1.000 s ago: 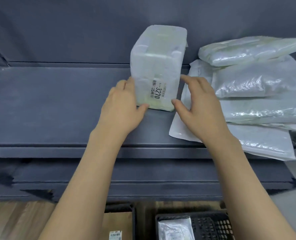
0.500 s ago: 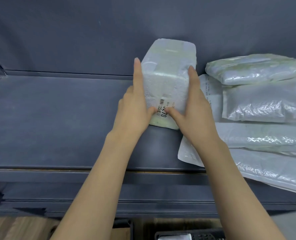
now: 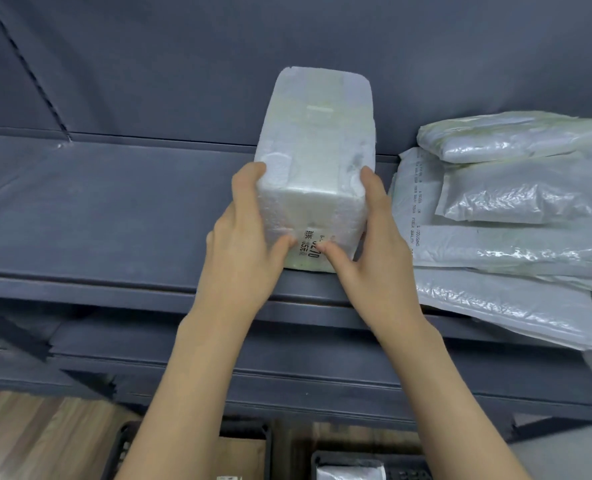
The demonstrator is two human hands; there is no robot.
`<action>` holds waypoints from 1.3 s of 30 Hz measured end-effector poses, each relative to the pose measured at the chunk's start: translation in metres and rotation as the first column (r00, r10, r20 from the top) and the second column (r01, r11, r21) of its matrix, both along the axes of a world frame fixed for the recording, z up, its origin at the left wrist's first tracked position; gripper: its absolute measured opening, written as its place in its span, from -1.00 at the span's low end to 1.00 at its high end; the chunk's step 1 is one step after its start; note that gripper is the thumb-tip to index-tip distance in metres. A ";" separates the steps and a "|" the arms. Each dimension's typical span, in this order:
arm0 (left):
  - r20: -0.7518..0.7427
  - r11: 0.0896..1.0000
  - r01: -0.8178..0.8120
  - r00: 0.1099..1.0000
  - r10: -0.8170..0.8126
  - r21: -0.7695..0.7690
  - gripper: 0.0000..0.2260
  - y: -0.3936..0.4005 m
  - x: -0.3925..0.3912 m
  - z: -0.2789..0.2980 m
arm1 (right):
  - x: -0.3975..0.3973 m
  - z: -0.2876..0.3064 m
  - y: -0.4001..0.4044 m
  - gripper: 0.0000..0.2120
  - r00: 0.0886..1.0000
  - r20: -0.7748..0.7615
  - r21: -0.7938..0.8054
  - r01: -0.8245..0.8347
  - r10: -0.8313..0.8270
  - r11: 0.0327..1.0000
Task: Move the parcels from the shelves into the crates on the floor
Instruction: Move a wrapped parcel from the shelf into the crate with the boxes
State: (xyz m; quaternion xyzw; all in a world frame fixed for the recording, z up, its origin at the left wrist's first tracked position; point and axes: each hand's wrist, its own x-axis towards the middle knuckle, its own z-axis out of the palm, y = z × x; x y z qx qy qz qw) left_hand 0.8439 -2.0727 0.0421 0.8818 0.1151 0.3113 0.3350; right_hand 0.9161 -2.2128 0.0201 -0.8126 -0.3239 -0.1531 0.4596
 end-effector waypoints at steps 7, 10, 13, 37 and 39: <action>0.086 0.982 0.024 0.996 -0.008 -0.187 -0.67 -0.045 -0.099 0.010 | -0.070 -0.012 -0.052 -0.24 0.991 0.013 0.084 -0.136 0.135 0.987; 0.054 0.906 -0.128 0.985 0.163 -0.402 -0.59 -0.073 -0.134 0.013 | -0.104 -0.025 -0.080 -0.26 0.981 0.080 0.095 -0.181 0.174 0.979; -0.144 0.872 -0.154 0.985 0.097 -0.464 -0.58 -0.100 -0.167 0.003 | -0.136 -0.047 -0.107 -0.26 0.953 0.176 0.072 -0.261 0.245 0.963; -0.121 0.760 -0.032 0.991 -0.061 -0.650 -0.47 -0.090 -0.328 -0.074 | -0.268 -0.076 -0.107 -0.34 0.732 -0.552 0.123 -0.402 0.400 0.907; -0.116 0.763 -0.047 0.993 -0.037 -0.645 -0.47 -0.080 -0.334 -0.072 | -0.272 -0.076 -0.093 -0.28 0.708 -0.605 0.143 -0.353 0.364 0.925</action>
